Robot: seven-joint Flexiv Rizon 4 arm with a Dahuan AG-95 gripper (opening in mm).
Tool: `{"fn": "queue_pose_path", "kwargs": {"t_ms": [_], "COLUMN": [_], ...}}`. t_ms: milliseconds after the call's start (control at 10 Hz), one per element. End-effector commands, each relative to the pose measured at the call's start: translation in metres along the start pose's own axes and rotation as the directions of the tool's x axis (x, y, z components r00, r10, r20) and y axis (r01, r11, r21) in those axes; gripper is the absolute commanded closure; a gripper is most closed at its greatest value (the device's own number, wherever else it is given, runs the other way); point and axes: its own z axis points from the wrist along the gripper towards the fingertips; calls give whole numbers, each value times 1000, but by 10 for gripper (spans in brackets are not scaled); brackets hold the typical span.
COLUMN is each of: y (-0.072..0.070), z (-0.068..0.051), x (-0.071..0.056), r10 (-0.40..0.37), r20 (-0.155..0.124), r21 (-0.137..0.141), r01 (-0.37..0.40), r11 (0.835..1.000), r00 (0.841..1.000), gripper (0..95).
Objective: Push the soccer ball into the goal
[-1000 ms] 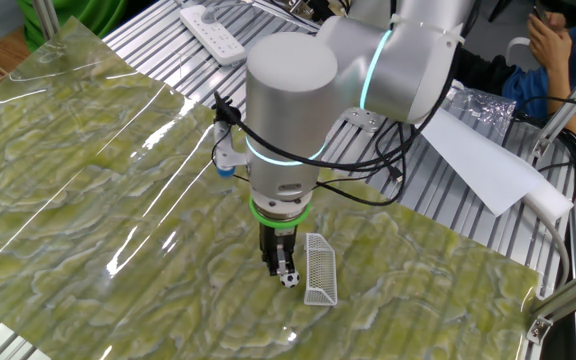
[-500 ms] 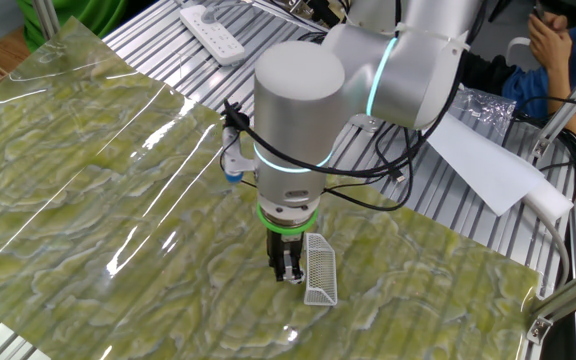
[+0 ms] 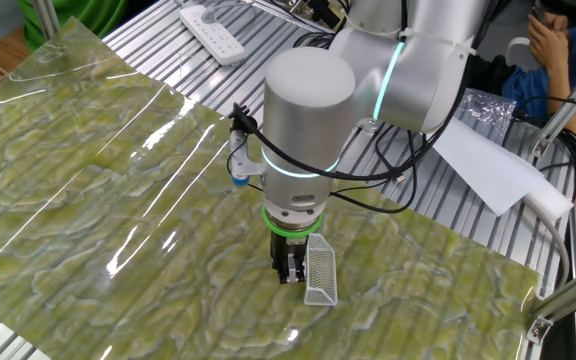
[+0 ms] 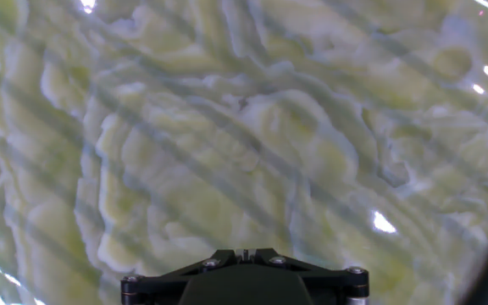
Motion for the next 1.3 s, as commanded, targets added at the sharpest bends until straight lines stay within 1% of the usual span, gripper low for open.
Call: {"fn": "queue_pose_path", "kwargs": {"t_ms": [100,200,300,400,500,600,800,1000,1100,1200,1300], "y": [0,-1,-1,-1,-1,-3,-6,-10,-12,-13,-15], "z": [0,1,1,1,0,-1,-3,-1,2,2,3], "x": [0,0,0,0,-2,-4,-10,-14,-14,-13,-10], "r10": [-3,-1,2,1,-11,-26,-34,-37,-34,-33,-27], "r20": [16,8,11,23,28,30,24,23,24,23,23], "r21": [21,31,34,44,48,47,49,48,48,48,48], "r01": [3,1,-2,-2,10,25,33,36,33,32,25], "r11": [1000,1000,999,999,999,999,998,998,998,998,998], "r00": [1000,1000,1000,1000,1000,999,999,999,999,999,999], "gripper": [950,950,950,950,950,950,950,950,950,950,950]}}
